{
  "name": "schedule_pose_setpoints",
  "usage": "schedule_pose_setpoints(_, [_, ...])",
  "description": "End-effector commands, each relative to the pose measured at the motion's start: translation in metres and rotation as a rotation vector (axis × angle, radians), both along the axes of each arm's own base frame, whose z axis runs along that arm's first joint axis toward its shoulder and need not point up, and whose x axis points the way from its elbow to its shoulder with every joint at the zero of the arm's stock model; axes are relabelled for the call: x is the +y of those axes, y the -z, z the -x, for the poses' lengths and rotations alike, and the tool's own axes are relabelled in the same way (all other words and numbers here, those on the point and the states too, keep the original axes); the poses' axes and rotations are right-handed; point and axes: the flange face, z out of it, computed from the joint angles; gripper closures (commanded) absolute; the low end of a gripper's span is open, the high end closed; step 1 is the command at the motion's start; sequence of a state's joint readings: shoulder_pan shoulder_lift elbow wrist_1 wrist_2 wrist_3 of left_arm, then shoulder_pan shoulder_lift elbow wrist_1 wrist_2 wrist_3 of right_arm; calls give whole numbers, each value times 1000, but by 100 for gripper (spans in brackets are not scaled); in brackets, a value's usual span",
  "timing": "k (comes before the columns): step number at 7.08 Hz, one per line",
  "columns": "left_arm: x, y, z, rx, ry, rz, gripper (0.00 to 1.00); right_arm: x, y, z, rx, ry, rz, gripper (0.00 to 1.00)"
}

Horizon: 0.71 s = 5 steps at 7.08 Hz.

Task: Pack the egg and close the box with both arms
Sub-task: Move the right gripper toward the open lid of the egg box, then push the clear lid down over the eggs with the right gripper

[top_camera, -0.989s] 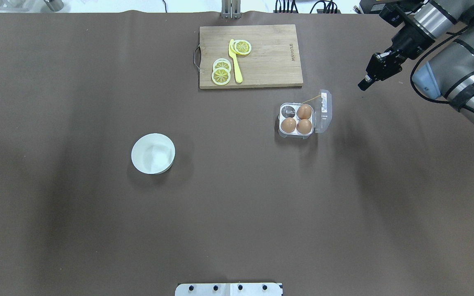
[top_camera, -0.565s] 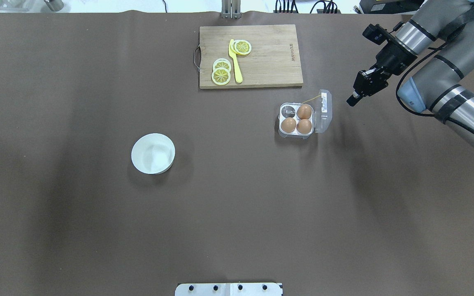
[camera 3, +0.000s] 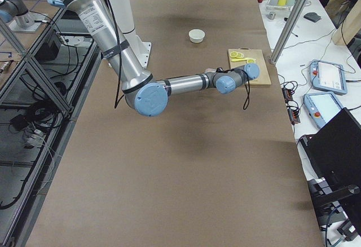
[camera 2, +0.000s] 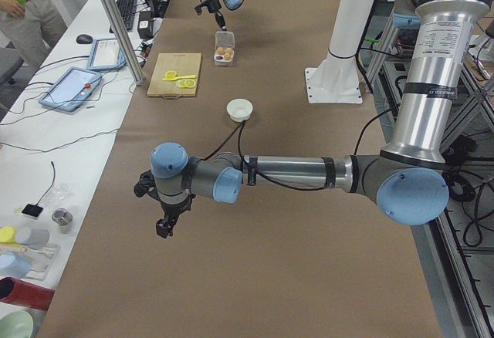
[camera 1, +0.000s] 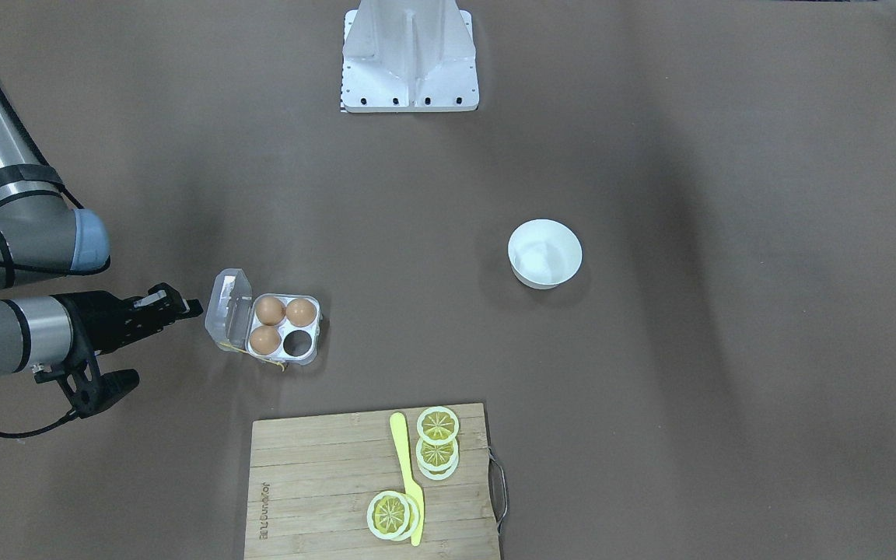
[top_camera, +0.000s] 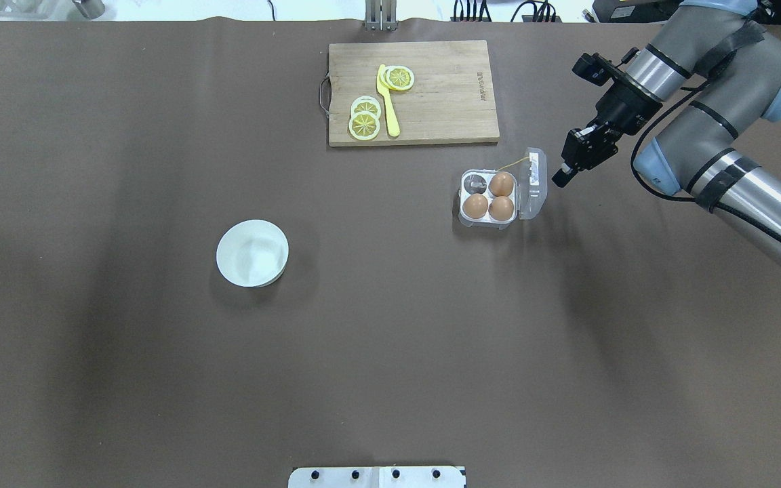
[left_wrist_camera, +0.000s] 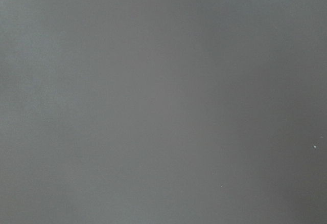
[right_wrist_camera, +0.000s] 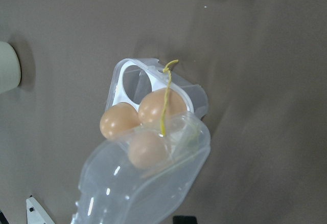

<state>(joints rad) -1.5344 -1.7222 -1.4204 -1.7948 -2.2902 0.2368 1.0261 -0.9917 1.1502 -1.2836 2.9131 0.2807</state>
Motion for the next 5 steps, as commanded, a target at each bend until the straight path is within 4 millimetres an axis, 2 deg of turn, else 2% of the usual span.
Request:
schedule_pose_setpoints(1, [1, -1, 1, 0, 1, 1, 3, 1, 9, 7, -7, 9, -12, 100])
schedule_pose_setpoints(5, [1, 0, 2, 1, 8, 1, 3, -8, 38, 18, -22, 15, -36, 100])
